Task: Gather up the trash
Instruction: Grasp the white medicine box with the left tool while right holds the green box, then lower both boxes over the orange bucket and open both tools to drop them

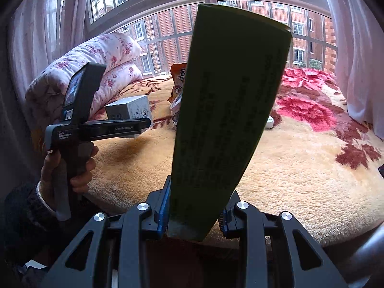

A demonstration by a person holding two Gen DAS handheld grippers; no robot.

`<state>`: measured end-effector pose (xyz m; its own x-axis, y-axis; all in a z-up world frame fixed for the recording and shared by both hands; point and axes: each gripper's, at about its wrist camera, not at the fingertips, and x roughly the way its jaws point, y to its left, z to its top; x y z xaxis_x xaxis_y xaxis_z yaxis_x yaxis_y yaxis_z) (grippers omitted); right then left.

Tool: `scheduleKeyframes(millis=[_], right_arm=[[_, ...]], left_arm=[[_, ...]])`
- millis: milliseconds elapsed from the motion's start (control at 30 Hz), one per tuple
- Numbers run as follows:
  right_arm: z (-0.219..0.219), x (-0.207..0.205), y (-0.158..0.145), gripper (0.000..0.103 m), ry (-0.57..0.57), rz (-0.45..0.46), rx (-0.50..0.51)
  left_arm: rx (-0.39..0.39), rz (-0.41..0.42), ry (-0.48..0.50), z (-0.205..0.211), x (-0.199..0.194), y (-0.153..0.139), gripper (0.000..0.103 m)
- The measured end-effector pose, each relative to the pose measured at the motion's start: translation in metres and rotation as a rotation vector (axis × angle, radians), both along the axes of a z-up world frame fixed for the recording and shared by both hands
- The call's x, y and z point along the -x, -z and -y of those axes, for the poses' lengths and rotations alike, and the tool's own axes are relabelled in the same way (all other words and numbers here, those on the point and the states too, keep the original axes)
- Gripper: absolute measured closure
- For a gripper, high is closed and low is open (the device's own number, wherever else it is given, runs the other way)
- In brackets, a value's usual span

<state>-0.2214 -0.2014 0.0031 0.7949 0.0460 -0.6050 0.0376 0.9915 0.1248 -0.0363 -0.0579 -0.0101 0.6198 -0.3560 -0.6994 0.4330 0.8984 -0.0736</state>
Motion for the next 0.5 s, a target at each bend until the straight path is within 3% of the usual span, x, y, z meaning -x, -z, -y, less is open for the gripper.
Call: scheduleKeyframes(millis=[500], right_arm=[[-0.008,0.02,0.002,0.07,-0.012,-0.014,0.022]], left_arm=[[-0.022,-0.035,0.115,-0.019,0.076,0.012,0.04]])
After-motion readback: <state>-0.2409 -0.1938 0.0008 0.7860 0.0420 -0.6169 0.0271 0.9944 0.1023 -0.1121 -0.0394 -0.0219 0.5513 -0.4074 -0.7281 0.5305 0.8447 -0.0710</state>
